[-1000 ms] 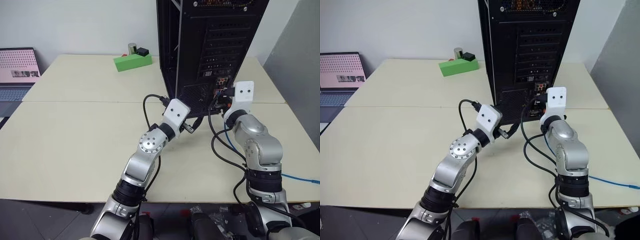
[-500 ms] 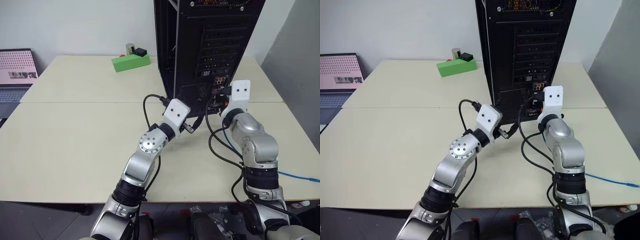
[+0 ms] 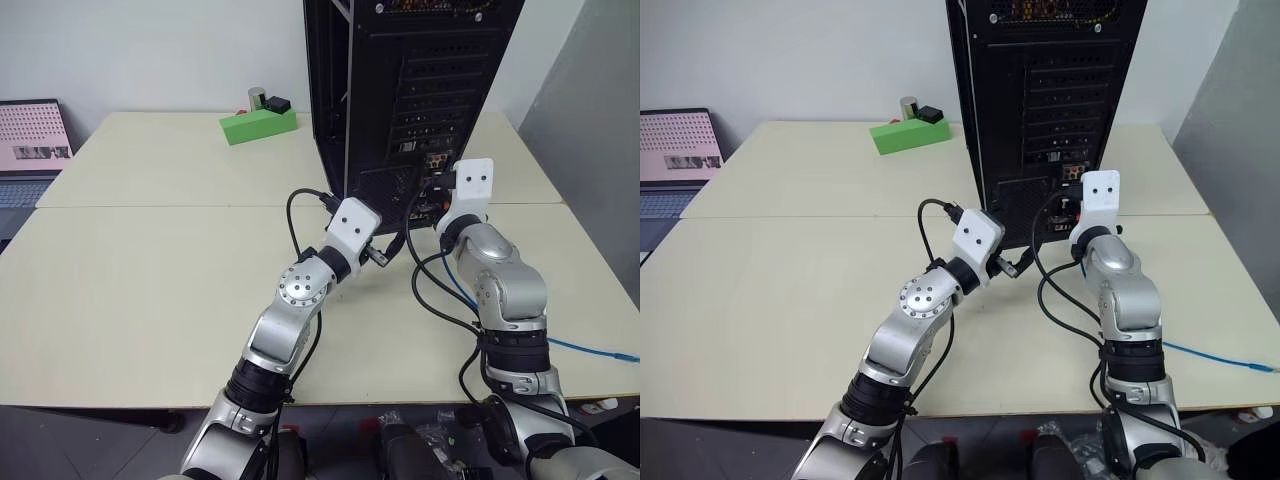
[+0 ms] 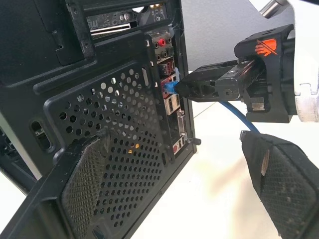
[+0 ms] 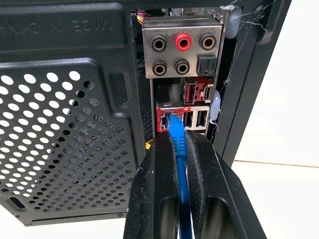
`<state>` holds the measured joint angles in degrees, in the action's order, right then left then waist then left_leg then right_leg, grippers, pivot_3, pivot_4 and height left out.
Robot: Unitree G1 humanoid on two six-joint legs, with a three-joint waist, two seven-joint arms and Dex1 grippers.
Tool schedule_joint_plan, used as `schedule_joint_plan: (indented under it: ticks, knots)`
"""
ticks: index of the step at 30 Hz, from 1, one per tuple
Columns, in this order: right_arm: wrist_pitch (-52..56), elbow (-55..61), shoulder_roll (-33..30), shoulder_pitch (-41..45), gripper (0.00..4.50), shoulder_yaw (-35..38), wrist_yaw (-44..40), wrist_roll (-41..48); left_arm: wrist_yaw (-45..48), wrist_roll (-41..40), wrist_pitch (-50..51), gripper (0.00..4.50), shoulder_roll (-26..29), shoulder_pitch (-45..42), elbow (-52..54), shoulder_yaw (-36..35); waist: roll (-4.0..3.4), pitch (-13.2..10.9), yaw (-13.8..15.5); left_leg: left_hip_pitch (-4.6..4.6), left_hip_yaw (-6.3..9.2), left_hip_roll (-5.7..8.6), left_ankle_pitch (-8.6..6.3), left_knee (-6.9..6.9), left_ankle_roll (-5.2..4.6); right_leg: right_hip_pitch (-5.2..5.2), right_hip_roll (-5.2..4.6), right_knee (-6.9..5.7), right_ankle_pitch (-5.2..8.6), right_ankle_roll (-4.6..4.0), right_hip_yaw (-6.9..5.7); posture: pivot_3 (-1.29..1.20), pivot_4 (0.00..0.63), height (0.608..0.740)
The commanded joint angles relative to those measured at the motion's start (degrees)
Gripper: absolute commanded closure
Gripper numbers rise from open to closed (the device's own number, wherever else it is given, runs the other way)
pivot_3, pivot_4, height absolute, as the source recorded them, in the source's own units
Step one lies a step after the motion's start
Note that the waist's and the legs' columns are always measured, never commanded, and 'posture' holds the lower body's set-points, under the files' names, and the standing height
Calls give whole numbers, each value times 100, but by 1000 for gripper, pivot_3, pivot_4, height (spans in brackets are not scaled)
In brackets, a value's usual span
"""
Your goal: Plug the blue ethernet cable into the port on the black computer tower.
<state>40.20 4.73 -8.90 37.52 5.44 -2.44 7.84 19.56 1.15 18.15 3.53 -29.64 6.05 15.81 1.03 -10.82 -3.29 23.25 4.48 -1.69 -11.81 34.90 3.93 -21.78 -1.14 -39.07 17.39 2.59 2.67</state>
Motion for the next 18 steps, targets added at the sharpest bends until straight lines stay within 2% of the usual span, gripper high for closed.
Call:
schedule_joint_plan:
  ticks: [1, 6, 8, 9, 18]
  knots:
    - [-145, 48, 16, 197, 4500, -59, -50, -5, -6, 14, -150, 68, -59, -56, 92, 24, 0, 0, 0, 0, 0, 0, 0, 0, 0, 0, 0, 0, 0, 0, 0, 0, 150, 740]
    - [-116, 102, 30, 143, 4500, -69, -86, 28, -7, 10, -159, 68, -63, -66, 78, 19, 0, 0, -1, 0, 0, 0, 0, 0, 0, 0, 0, 0, 0, 0, 0, 0, 150, 740]
    - [-76, 171, 24, 93, 3815, -48, -111, 62, -9, 8, -159, 0, -61, -68, 71, 12, 0, 0, -1, 0, 0, 0, 0, 0, 0, 0, 0, 0, 0, 0, 0, 0, 150, 740]
    - [-46, 216, 12, 60, 3735, -41, -140, 84, -9, 7, -159, 0, -59, -69, 66, 7, 0, 0, 2, 0, 0, 0, 0, 0, 0, 0, 0, 0, 0, 0, 0, 0, 150, 740]
    - [206, 735, -211, -223, 1931, -75, -533, 196, 18, -21, -139, 0, -47, -46, 83, -4, 0, 0, 42, 11, 1, 1, 0, 0, 0, -4, -2, 7, 0, 0, -4, 0, 150, 740]
